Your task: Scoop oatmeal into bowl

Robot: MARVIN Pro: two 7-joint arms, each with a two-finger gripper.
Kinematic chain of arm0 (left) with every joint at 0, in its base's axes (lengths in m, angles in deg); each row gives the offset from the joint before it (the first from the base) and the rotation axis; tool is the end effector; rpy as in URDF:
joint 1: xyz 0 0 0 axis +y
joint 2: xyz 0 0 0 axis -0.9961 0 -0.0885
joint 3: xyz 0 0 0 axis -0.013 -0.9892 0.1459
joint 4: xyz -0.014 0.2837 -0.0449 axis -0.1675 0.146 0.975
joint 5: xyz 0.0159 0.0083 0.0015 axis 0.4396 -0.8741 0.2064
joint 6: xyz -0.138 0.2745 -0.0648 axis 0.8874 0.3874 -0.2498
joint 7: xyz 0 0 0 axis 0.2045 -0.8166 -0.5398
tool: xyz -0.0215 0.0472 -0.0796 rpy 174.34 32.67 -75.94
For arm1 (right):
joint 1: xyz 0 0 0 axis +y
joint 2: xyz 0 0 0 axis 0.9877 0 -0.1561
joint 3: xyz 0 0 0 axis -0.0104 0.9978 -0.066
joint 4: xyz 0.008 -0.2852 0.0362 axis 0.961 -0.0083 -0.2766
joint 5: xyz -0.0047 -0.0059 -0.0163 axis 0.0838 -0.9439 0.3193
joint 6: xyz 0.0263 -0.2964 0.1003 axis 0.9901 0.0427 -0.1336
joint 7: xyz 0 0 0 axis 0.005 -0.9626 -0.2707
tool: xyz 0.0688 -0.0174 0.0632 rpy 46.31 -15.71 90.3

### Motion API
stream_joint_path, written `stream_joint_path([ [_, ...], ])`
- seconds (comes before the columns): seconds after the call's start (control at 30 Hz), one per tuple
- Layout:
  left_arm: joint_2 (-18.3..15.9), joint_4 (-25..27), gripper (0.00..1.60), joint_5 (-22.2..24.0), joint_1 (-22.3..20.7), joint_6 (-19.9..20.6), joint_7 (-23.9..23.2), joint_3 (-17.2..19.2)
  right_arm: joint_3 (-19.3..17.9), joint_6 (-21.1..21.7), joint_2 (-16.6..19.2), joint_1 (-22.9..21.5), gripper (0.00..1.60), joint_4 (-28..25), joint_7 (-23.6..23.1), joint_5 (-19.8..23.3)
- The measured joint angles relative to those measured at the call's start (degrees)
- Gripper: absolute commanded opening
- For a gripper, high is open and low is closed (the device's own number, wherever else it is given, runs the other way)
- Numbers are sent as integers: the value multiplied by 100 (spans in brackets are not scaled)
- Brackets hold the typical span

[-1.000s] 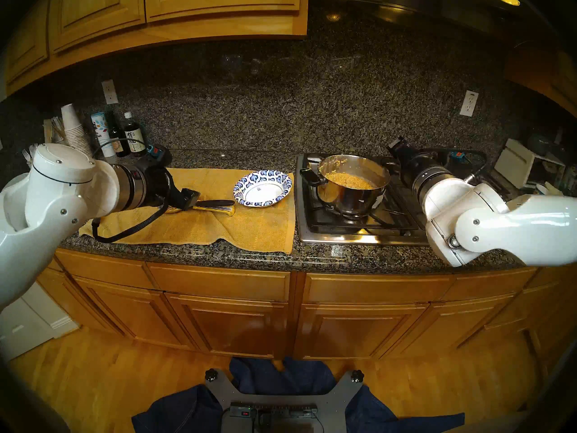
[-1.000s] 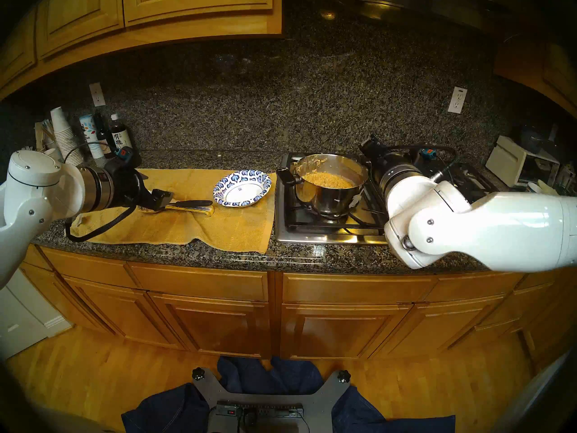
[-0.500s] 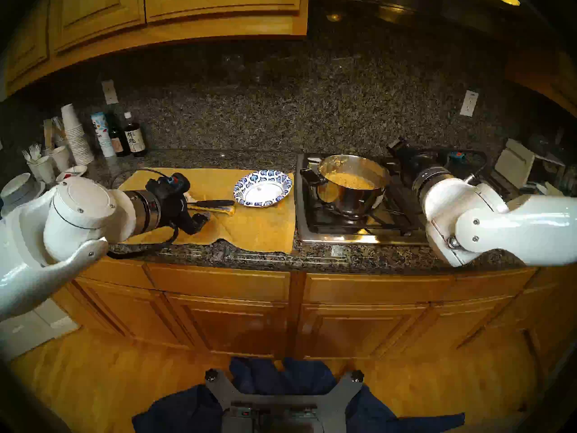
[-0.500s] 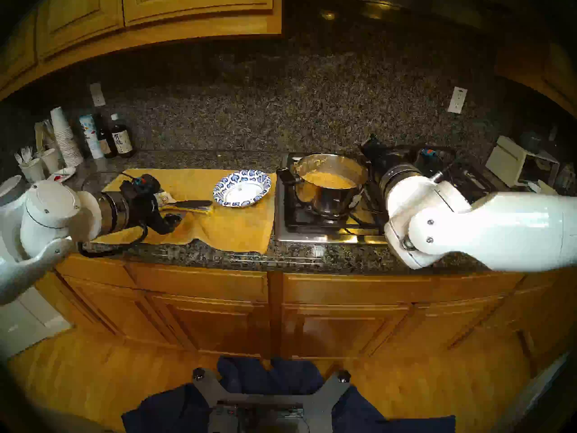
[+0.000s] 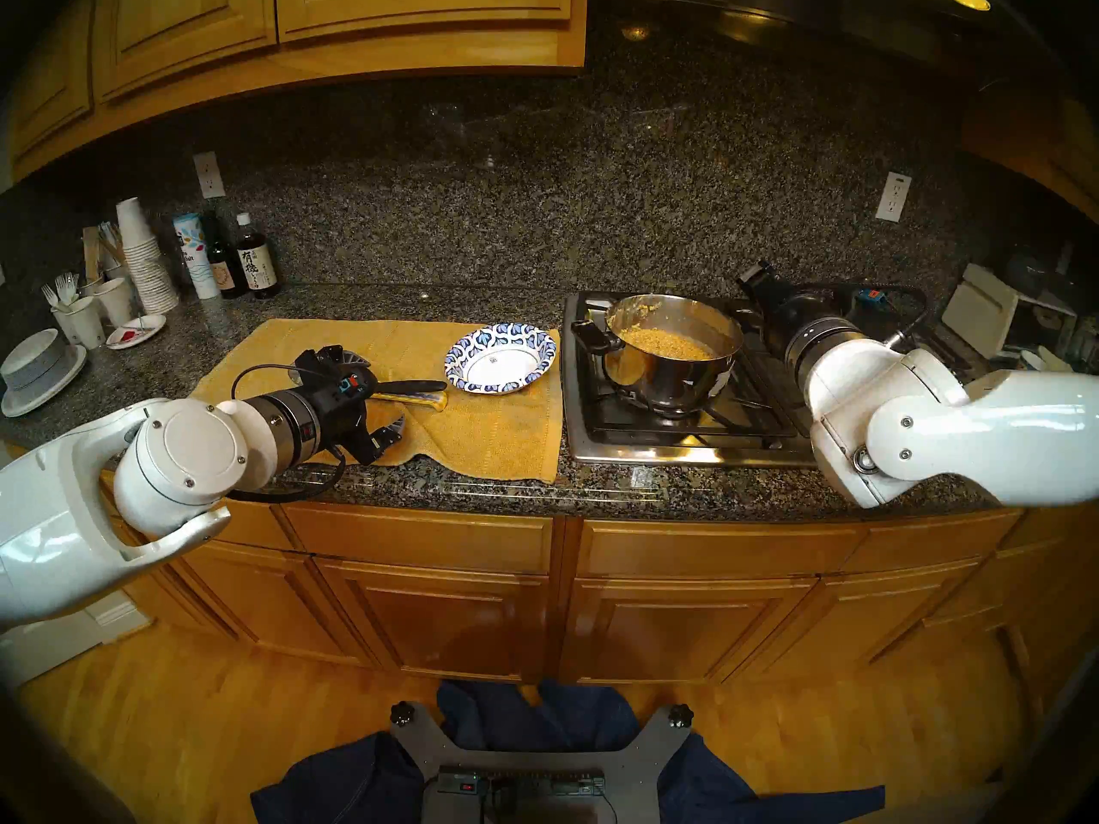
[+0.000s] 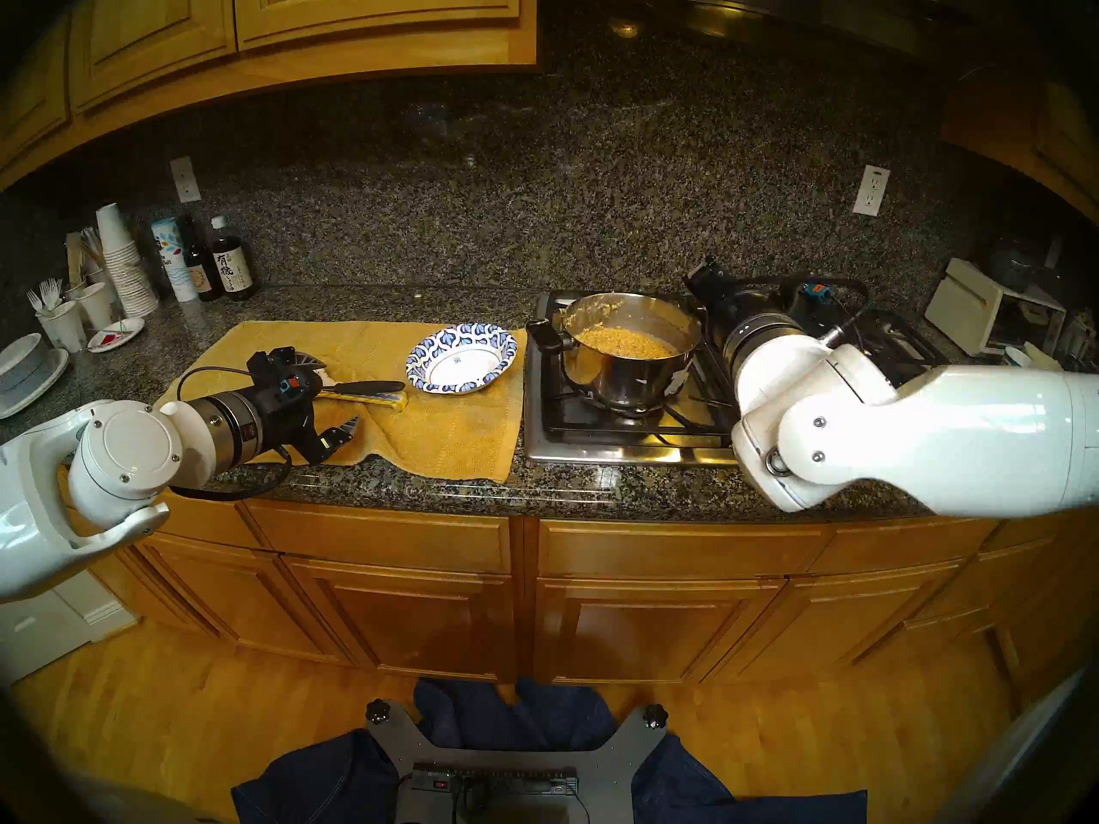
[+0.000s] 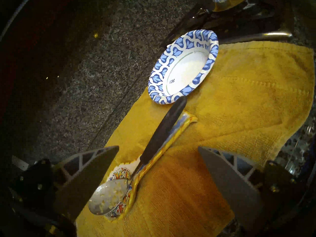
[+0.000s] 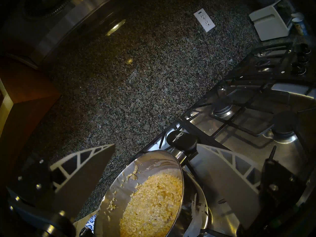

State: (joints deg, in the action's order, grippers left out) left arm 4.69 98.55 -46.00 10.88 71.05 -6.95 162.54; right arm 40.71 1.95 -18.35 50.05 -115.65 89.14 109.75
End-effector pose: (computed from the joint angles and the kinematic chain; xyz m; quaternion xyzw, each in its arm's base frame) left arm 0.3511 0.0793 -0.1515 -0.6991 0.4480 -0.5282 0.1777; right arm 0.3670 -0.0356 -0.0776 -0.6809 0.3144 -0.6388 0.1716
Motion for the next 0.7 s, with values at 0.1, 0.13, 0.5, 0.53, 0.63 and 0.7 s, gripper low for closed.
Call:
stream_joint_path([
  [0.1,77,-48,160,-251,-115,-88,-30,-162,0,-1,-1,0,160,0,-1,3],
  [0.13,118,-63,160,-360,-169,-123,-56,-222,0,-1,-1,0,160,0,-1,4],
  [0.5,529,-266,160,-1402,-689,-413,-573,-597,2,-4,-6,0,160,2,-4,14],
  [0.53,572,-296,160,-1474,-731,-425,-622,-619,2,-4,-6,-1,160,3,-4,15],
  [0.63,688,-385,160,-1679,-858,-445,-768,-688,3,-5,-7,-1,160,3,-5,16],
  [0.7,750,-436,160,-1804,-925,-456,-861,-720,3,-5,-7,-1,160,3,-5,17],
])
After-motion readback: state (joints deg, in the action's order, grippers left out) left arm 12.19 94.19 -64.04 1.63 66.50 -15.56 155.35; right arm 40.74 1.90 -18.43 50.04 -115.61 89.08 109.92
